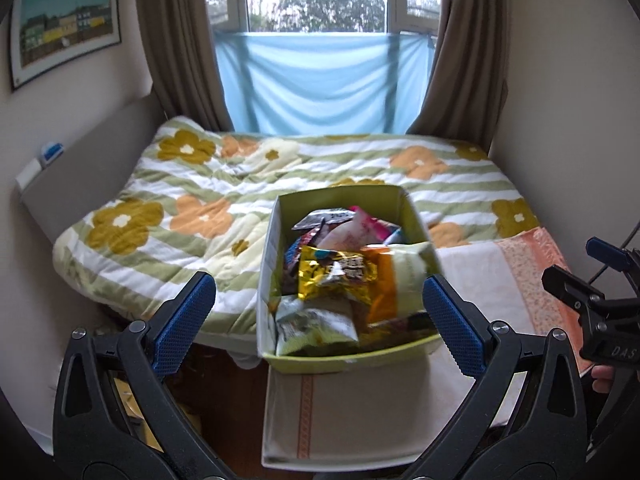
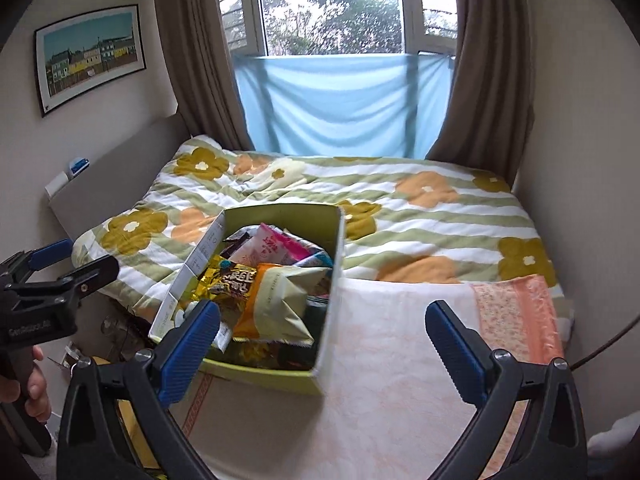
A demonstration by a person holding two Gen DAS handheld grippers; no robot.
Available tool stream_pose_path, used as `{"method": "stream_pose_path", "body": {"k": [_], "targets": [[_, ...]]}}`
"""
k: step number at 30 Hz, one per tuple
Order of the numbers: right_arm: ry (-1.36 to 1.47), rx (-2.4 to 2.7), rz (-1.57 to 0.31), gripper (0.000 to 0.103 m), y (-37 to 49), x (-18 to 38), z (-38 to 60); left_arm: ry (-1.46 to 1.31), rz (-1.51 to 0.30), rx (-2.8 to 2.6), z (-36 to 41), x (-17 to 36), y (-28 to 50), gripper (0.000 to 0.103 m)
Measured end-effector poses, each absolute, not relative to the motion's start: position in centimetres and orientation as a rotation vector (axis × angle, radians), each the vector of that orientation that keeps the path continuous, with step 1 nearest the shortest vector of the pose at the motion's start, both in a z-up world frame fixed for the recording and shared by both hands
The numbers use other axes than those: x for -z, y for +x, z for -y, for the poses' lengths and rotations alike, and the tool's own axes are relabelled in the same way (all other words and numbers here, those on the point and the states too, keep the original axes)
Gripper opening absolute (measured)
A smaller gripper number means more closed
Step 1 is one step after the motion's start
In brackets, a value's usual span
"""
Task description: Organize snacks
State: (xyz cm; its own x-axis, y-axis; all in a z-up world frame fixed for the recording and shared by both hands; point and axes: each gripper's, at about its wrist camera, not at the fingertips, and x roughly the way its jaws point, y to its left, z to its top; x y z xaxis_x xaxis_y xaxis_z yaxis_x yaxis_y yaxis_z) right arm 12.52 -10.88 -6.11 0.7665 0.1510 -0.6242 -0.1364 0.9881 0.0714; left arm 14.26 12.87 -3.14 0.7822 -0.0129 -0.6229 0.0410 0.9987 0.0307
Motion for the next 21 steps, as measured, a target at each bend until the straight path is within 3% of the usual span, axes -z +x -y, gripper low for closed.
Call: {"method": "stream_pose_path", "body": {"k": [10, 21], "targets": [[0.009, -0.045, -0.596, 0.102, 2.6, 2.9, 16.7, 0.017, -0.56, 0.064, -7.4, 0.8, 3.9, 0.103], [0.018, -0.006, -0.549, 0.102, -1.0, 3.7, 18.4, 0.07, -0.458, 0.026, -5.2, 0.5, -0.7, 0.103]]}}
